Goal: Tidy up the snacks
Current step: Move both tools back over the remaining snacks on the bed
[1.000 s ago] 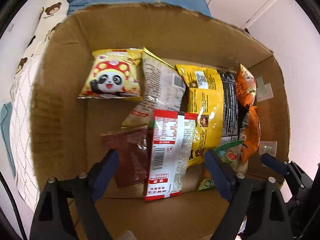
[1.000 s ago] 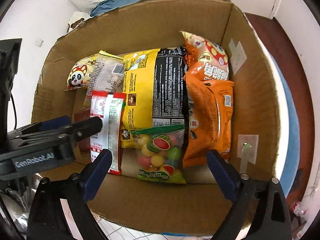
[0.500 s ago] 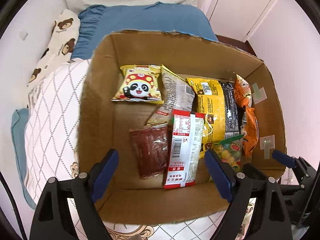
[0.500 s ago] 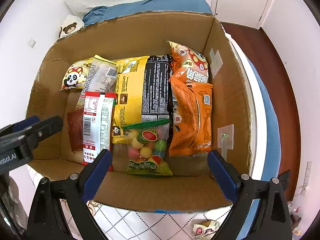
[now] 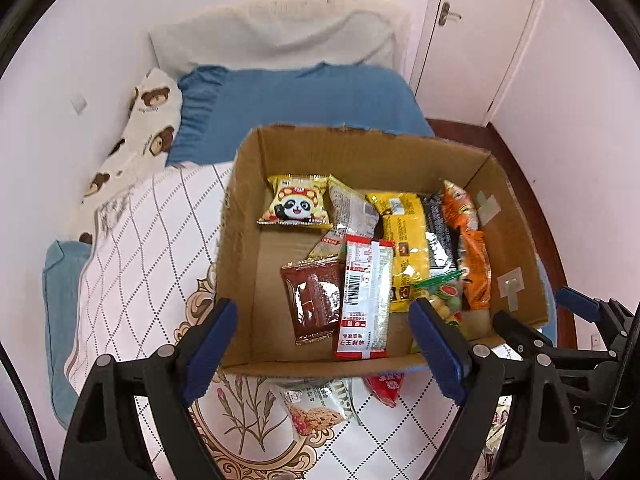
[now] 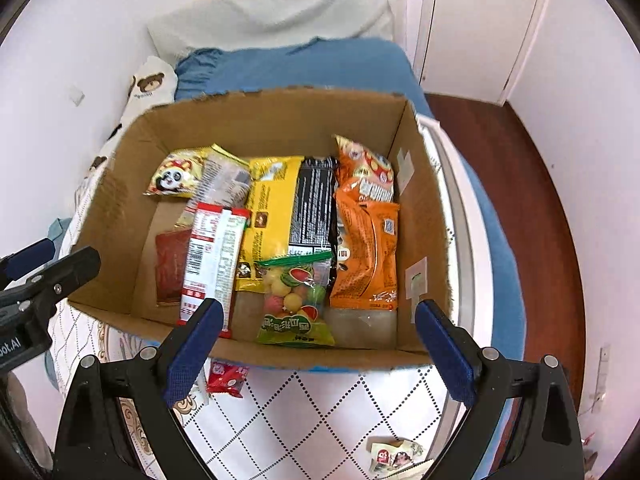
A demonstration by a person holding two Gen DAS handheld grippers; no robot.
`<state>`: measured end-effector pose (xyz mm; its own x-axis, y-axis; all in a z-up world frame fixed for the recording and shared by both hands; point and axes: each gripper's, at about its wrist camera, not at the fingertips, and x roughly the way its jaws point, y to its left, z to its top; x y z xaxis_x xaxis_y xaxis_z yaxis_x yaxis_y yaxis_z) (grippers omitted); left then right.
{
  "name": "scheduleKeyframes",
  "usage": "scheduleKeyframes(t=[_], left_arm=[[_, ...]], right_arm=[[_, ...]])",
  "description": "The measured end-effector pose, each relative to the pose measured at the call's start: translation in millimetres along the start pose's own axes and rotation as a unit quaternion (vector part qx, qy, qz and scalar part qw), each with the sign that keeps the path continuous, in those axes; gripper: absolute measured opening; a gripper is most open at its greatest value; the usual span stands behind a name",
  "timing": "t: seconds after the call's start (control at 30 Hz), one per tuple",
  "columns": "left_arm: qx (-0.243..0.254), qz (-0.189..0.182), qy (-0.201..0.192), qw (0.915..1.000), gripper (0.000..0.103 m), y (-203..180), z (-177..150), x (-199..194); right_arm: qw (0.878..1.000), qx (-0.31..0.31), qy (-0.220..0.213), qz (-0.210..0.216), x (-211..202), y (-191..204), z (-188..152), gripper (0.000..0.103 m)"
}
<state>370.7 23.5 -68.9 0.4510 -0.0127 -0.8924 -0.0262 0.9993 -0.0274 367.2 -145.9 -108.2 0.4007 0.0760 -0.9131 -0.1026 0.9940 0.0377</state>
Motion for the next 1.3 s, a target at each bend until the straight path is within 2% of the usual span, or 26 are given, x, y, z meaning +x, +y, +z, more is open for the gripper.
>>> scheduleKeyframes(t=[0.23,0.47,0.57,0.7,0.83,1.03,1.13,1.3], left_arm=[[0.007,0.008,-0.051,0.9986,0.087,-5.1,-13.9,-40.3],[0.000,0.002,-0.076,0.9971,0.087,-5.2,-24.7,-69.0],[-0.009,-0.001,-0.079,0.9968,0.087,-3.4,-31.9,-75.7],[-0.024,-0.011,-0.061,0.9978,0.088,-0.3,-51.5,-73.0],[-0.031,-0.017,-0.022,0.9991,0.088,-1.1,-88.4,-55.5],[-0.021,-0.012,0.077,0.9967,0.088,-12.9,-154.8,2.4],[-0.015,-0.010,0.115,0.9932,0.088,-18.2,-181.6,26.5],[-0.015,0.007,0.159,0.9872,0.088,-11.4,-210.8,52.1]], right_arm=[[0.998,-0.008,-0.057,-0.005,-43.1,8.3,-12.6,0.099],[0.996,-0.005,-0.092,0.011,-84.6,12.2,-27.1,0.099],[0.995,-0.001,-0.097,0.018,-94.2,10.8,-36.4,0.099],[0.996,0.021,-0.084,0.027,-94.5,-5.4,-57.3,0.100],[0.997,0.054,-0.040,0.029,-73.9,-42.3,-97.6,0.100],[0.992,0.101,0.077,-0.004,-14.8,-108.0,-174.4,0.100],[0.987,0.099,0.123,-0.016,14.5,-124.5,-206.9,0.100],[0.978,0.102,0.183,-0.004,64.8,-134.9,-247.6,0.100]])
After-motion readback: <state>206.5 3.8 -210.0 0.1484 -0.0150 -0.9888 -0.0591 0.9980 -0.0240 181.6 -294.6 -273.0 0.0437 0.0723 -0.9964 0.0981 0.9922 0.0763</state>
